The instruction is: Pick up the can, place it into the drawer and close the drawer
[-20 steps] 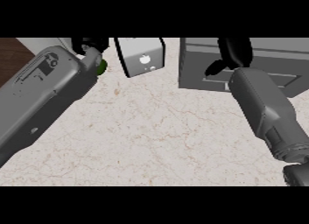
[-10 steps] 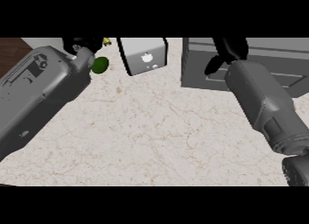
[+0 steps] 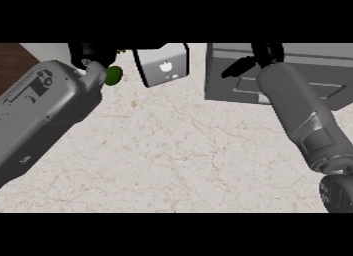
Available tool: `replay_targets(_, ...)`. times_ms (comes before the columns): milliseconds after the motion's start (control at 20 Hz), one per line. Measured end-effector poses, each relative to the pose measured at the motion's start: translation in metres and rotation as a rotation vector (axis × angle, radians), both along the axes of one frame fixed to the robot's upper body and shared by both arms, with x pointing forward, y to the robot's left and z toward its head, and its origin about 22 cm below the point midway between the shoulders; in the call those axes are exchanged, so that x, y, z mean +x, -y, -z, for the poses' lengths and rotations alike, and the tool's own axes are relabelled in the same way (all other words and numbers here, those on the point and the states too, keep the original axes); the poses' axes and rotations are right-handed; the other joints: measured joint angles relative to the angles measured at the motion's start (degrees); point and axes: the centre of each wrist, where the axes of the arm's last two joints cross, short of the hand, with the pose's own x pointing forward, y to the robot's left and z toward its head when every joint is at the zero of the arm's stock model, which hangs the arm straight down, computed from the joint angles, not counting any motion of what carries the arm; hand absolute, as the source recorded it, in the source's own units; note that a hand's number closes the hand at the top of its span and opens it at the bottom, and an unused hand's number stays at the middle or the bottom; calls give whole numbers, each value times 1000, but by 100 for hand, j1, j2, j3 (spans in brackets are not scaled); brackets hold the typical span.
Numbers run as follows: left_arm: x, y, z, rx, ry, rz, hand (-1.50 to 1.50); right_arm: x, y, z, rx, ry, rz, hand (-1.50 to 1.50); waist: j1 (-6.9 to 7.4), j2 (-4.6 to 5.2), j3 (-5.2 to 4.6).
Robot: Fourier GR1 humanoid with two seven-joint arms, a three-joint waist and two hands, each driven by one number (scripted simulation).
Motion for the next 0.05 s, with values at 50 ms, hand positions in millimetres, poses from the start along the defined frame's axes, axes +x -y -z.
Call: replay_targets(50,1,-3,-2,0,1,-5,-150,1,-1,-5,39,-2,-9,-150,-12,-9,-4)
